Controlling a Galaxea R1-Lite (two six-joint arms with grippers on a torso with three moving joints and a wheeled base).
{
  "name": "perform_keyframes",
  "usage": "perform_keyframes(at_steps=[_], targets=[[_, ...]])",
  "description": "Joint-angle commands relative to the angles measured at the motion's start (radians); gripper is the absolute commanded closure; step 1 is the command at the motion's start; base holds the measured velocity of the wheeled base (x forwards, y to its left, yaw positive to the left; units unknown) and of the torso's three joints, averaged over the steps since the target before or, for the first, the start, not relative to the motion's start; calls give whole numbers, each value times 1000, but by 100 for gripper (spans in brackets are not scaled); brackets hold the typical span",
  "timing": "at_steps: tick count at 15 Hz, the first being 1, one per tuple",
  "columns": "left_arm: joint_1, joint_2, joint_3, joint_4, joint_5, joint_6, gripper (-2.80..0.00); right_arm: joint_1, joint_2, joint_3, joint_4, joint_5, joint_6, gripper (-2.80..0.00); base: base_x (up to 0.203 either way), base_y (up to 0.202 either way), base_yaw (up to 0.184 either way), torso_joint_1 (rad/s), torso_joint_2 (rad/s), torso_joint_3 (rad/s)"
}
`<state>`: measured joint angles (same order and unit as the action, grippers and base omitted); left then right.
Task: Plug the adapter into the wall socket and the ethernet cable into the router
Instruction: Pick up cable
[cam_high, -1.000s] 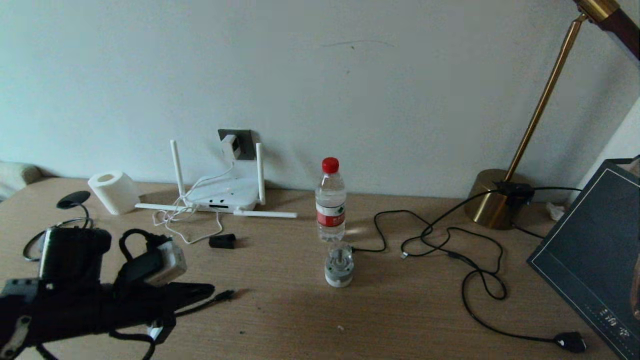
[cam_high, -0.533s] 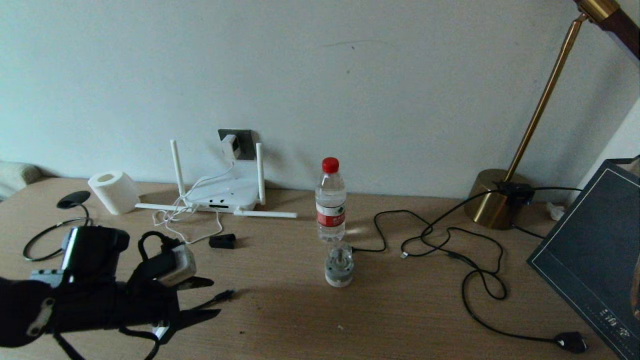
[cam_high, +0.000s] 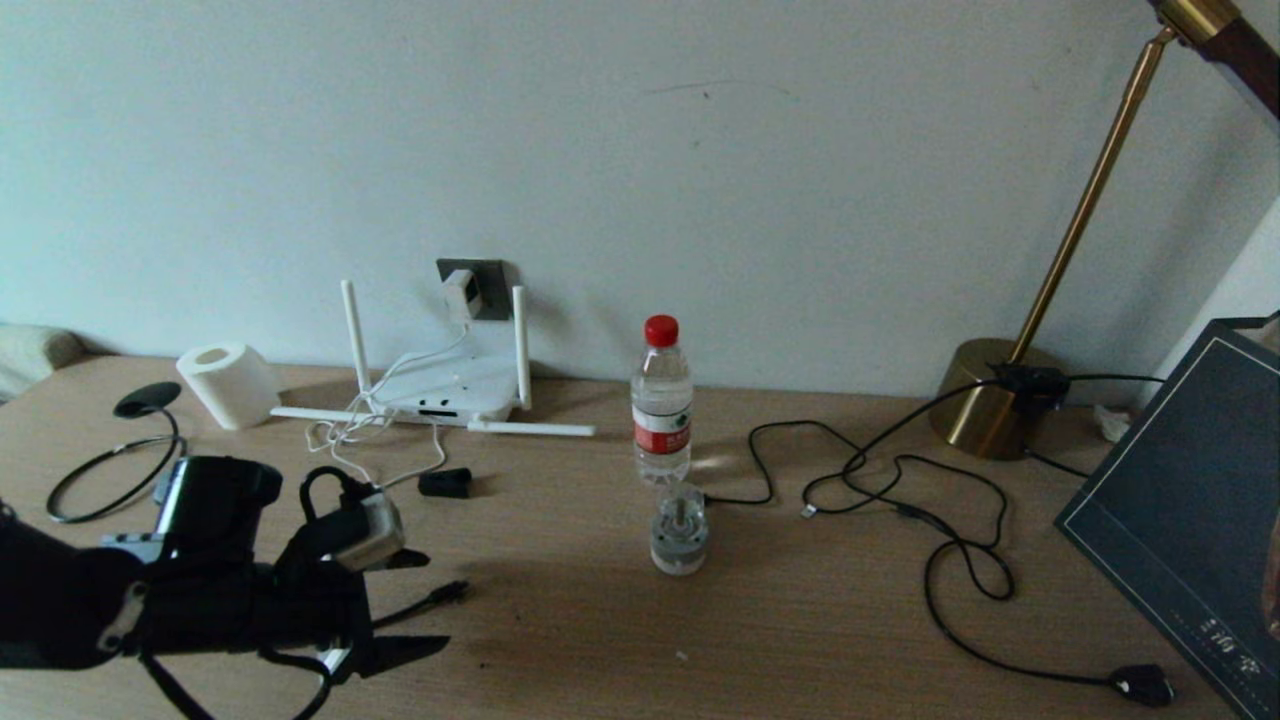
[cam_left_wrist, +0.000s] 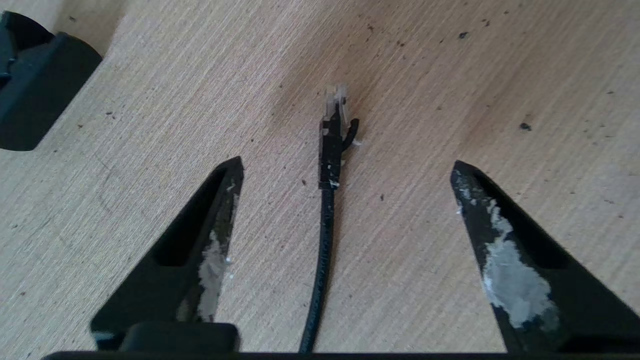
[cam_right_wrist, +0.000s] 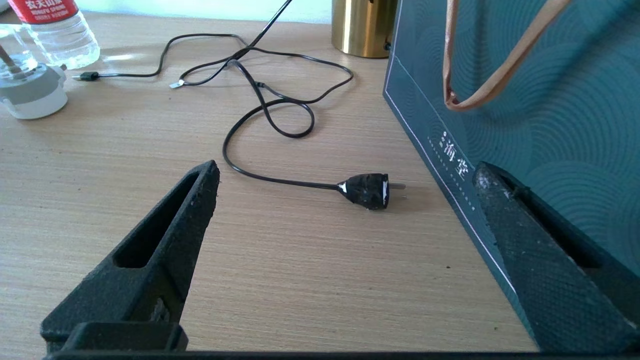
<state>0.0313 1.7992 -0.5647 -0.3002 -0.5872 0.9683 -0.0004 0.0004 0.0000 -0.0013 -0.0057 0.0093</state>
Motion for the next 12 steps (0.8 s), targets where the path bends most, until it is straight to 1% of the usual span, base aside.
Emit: perform_keyframes(at_steps=[1, 2, 7, 9, 12], targets=[[1, 19, -4, -2, -3, 6, -280, 0, 0, 0, 0, 0, 0, -280, 0, 0, 0, 0, 0, 0], [1, 25, -6, -2, -3, 6, 0, 0, 0, 0, 0, 0, 0, -280, 0, 0, 0, 0, 0, 0], [1, 35, -14, 0, -3, 6, 0, 0, 0, 0, 0, 0, 0, -280, 0, 0, 0, 0, 0, 0], [1, 32, -11, 20, -3, 6, 0, -1, 0, 0, 0, 0, 0, -280, 0, 0, 0, 0, 0, 0], [-21, -24, -11, 21, -5, 6, 0, 0, 0, 0, 0, 0, 0, -280, 0, 0, 0, 0, 0, 0]])
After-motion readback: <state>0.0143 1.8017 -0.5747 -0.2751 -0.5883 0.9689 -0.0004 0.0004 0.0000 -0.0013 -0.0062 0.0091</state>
